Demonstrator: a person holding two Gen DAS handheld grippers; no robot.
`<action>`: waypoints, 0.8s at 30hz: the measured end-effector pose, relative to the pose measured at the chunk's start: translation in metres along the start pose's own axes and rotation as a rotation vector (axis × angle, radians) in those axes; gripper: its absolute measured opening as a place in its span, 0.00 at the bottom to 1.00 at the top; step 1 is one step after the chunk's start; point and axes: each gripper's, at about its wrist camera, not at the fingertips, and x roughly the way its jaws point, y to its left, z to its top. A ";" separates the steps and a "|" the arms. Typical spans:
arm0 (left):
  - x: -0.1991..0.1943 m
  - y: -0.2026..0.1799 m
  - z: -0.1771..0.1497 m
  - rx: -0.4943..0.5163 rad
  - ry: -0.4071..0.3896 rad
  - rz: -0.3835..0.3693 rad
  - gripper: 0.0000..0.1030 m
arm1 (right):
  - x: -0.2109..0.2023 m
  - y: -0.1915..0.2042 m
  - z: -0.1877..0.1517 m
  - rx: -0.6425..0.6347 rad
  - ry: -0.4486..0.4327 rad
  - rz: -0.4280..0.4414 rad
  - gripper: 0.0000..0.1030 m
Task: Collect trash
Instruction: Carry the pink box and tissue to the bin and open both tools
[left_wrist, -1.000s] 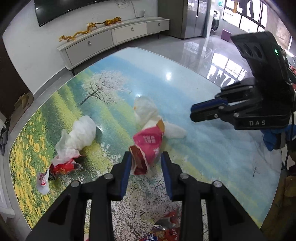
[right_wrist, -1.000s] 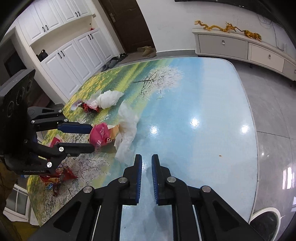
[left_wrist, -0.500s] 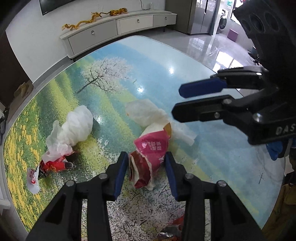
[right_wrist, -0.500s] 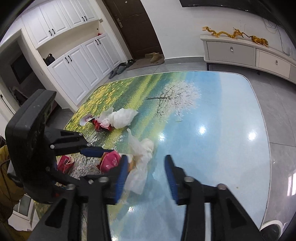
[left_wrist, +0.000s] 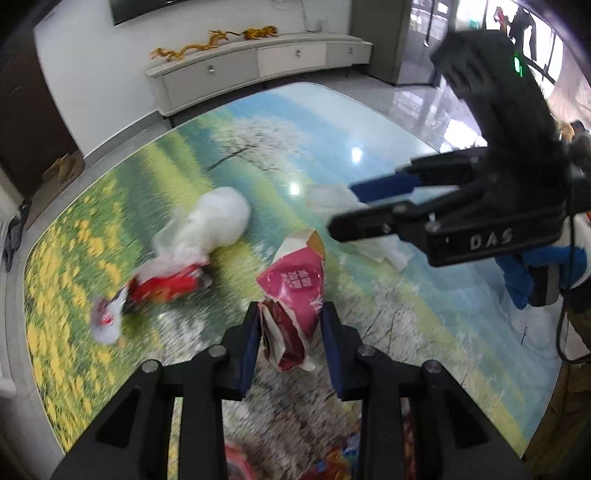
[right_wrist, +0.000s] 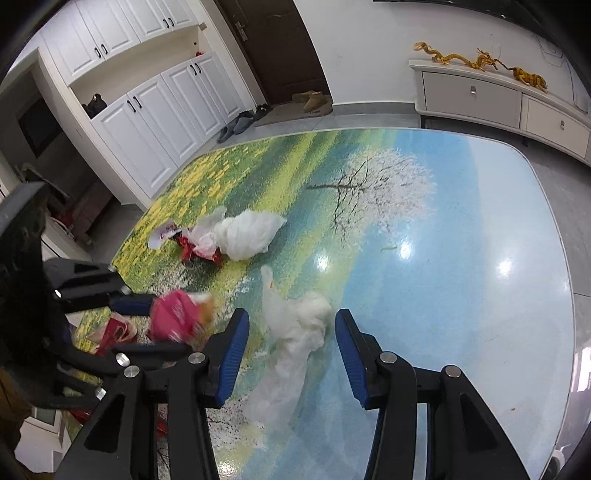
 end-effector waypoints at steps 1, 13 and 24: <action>-0.004 0.003 -0.002 -0.012 -0.008 0.002 0.29 | 0.001 0.002 -0.002 -0.009 0.002 -0.011 0.33; -0.058 -0.013 -0.020 -0.091 -0.128 -0.008 0.29 | -0.058 0.001 -0.023 0.033 -0.097 0.000 0.14; -0.099 -0.072 -0.015 -0.061 -0.217 -0.040 0.28 | -0.165 -0.002 -0.071 0.097 -0.282 -0.028 0.14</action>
